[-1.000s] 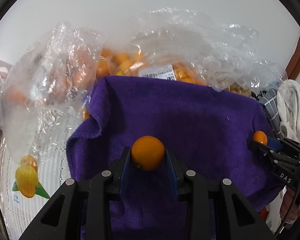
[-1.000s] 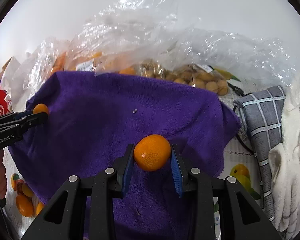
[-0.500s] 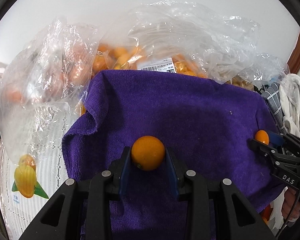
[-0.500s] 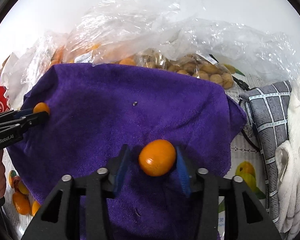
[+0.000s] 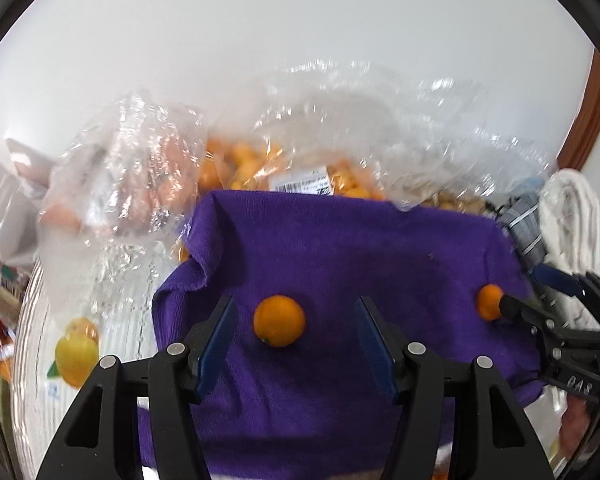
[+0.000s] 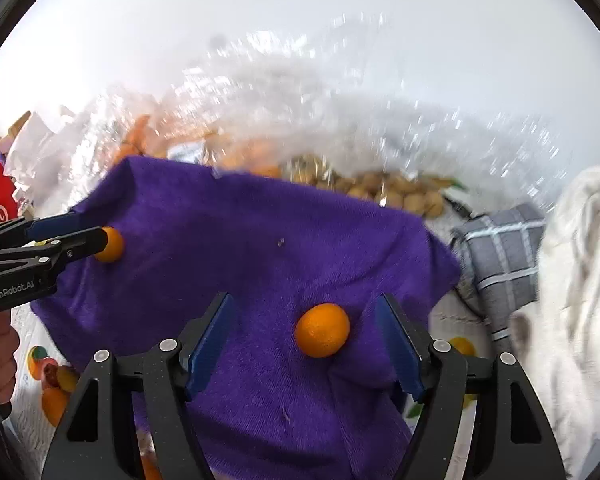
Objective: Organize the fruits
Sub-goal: 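Open both tools to release the oranges onto the purple towel, then grasp a small red fruit with the left tool while the right tool grasps an orange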
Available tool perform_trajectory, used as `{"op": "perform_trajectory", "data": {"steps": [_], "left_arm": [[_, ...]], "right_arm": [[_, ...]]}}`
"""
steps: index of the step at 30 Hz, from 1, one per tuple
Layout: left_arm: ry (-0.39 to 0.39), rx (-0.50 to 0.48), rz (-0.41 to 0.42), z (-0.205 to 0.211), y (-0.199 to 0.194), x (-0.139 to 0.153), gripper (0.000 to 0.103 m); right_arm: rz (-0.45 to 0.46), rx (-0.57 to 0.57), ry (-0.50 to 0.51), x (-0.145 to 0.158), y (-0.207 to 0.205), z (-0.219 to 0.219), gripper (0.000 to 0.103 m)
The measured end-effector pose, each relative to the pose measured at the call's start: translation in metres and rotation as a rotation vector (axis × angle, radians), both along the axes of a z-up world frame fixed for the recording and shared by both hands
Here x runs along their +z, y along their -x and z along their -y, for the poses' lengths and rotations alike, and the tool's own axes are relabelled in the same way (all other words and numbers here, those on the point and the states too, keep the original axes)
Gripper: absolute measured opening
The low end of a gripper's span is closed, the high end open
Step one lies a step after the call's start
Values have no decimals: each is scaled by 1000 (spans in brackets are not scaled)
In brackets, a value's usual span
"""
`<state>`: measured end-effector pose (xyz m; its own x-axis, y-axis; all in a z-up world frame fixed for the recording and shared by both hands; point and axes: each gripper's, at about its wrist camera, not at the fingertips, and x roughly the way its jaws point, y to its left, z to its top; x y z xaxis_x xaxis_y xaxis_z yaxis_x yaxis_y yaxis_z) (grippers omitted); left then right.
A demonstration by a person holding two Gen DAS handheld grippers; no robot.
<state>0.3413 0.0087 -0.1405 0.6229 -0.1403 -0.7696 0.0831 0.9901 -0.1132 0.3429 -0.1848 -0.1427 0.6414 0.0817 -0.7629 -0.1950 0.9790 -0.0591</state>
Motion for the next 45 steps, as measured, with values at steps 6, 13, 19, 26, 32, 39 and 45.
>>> {"op": "perform_trajectory", "data": {"steps": [6,13,19,26,32,39,45], "left_arm": [[7,-1,75,0,38,29,58],[-43,-1,61,-24,109,16,58],[-84,44,-14,-56,160,-22,58],[-117,89,-60,-77,194,-47,58],[-120,102,-52,-81,204,-59,58],[-80,130,-5,-87,210,-60,58],[-99,126,-5,-84,210,-60,58]], "right_arm": [[115,-18,-30,24,66,13,79],[30,-81,-125,8,126,32,79],[38,-69,-116,-14,175,14,79],[48,-10,-61,-38,183,-14,69],[10,22,-52,-50,170,-23,62],[20,-2,-15,-54,154,-25,54],[1,20,-75,-55,143,-19,47]]}}
